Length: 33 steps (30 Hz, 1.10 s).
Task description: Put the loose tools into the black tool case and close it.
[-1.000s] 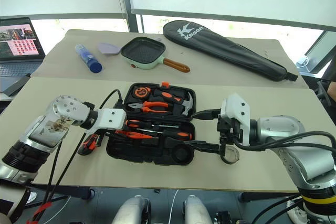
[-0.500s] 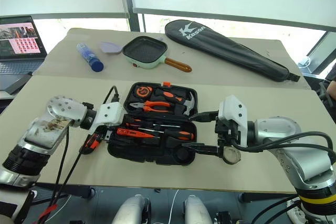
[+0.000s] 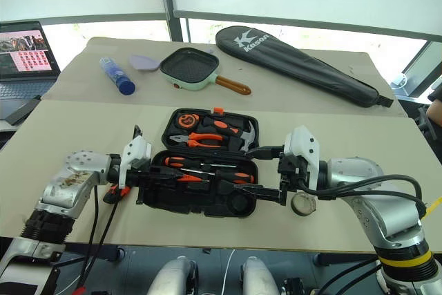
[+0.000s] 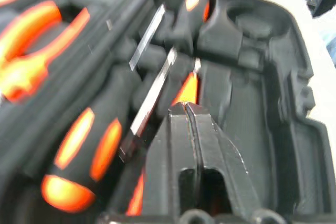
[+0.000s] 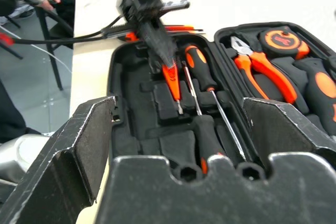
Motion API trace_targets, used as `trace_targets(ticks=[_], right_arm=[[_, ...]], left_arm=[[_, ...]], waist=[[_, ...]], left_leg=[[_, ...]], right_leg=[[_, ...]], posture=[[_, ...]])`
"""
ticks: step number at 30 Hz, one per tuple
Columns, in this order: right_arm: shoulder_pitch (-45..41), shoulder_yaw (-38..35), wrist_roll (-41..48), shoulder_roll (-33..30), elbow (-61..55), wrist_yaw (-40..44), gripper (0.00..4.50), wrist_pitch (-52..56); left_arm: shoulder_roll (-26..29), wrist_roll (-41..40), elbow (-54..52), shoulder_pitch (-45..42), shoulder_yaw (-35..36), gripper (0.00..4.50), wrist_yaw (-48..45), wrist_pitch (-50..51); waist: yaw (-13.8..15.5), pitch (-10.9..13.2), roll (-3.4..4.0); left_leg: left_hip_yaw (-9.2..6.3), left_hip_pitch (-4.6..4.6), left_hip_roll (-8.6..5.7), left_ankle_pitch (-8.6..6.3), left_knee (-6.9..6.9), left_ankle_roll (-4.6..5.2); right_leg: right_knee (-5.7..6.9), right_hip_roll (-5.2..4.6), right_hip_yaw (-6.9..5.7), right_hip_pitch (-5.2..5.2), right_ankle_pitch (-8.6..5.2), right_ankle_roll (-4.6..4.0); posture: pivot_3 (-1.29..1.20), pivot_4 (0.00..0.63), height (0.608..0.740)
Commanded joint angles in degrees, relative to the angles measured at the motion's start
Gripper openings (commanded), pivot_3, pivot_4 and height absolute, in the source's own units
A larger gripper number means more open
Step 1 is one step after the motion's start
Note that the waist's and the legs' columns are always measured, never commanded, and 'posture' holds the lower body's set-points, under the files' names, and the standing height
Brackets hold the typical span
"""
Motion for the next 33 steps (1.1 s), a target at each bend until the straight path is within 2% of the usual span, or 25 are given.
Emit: trace_targets(ticks=[1,8,16,20,21,22,25,26,28,33], right_arm=[[-0.55,-1.24,-0.42,0.62,-0.43,-0.58,4.5,-1.56],[0.26,-1.28,-0.48,0.87,-0.82,-0.38,4.5,-1.44],[1.63,-2.32,-0.26,0.93,-1.24,-0.52,4.5,-1.73],[6.55,-10.01,0.68,1.17,-1.11,1.22,4.5,-7.4],[8.82,-12.35,0.86,0.8,-1.36,2.01,4.5,-8.48],[12.32,-15.29,0.94,0.21,-1.66,2.93,4.5,-9.08],[21.82,-22.83,0.72,0.43,-1.93,5.09,4.5,-12.08],[26.07,-25.61,-0.47,0.95,-1.2,6.96,4.5,-14.87],[33.1,-30.66,-2.62,2.83,1.59,9.63,4.5,-20.83],[40.46,-35.84,-4.41,5.96,5.97,12.46,4.5,-30.33]], left_arm=[[0.14,2.74,2.29,-0.5,-1.16,0.03,0.68,-3.67],[-1.55,4.57,5.92,-1.58,-2.48,0.03,3.17,-2.8],[0.01,5.56,5.39,0.4,-3.84,0.03,1.32,-6.3],[-2.97,-7.65,-0.01,2.23,5.44,0.03,-0.68,-7.09],[-2.57,-9.32,-1.65,2.86,7.18,0.52,-0.9,-6.91],[-1.27,-10.03,-2.78,3.9,8.62,0.7,-1.66,-7.44],[1.69,-11.15,-4.42,6.5,12.51,1.85,-1.47,-8.21],[2.79,-11.67,-4.66,7.61,14.18,2.06,-1.25,-8.22],[4.17,-12.9,-4.93,10.26,17.29,2.8,-2.31,-9.69],[4.69,-18.24,-4.81,17.67,23.87,4.49,-5.5,-10.22]], waist=[[0.07,0.0,0.0],[0.42,-0.07,0.11],[0.39,-0.27,0.43],[0.34,-0.3,0.48],[0.35,-0.27,0.46],[0.37,-0.22,0.36],[0.78,-0.2,0.33],[0.86,-0.21,0.35],[1.03,-0.24,0.39],[0.59,-0.24,0.4]], left_leg=[[0.01,0.03,-0.01,0.0,0.0,0.0],[0.04,0.12,-0.02,0.0,0.03,0.0],[0.08,0.13,-0.02,0.0,0.02,0.0],[0.08,0.12,-0.01,0.0,0.0,0.0],[0.05,0.09,0.0,0.0,0.0,0.0],[0.03,0.04,0.0,0.0,0.01,0.0],[-0.02,-0.03,0.02,0.0,0.01,0.0],[-0.02,-0.03,0.01,0.0,-0.01,0.0],[0.0,0.05,-0.01,0.0,-0.01,0.0],[0.17,0.21,0.04,-0.01,-0.02,-0.01]], right_leg=[[0.0,-0.01,0.0,0.04,0.0,0.0],[0.02,-0.02,0.0,0.12,0.01,0.02],[0.02,-0.01,0.02,0.13,0.01,0.02],[0.01,-0.01,0.04,0.1,0.01,0.02],[0.0,-0.02,0.04,0.07,0.01,0.02],[-0.01,-0.02,0.03,0.05,0.01,0.02],[-0.06,-0.01,-0.12,0.05,0.01,0.02],[-0.05,-0.02,-0.11,0.06,0.01,0.02],[-0.06,-0.05,-0.08,0.13,0.01,0.02],[-0.11,-0.08,0.01,0.2,0.0,0.03]], posture=[[0.0,0.15,0.74],[0.0,0.15,0.74],[0.0,0.15,0.74],[0.0,0.15,0.74],[0.0,0.15,0.74],[0.0,0.15,0.74],[0.0,0.15,0.74],[0.0,0.15,0.74],[0.0,0.15,0.74],[0.0,0.15,0.74]])
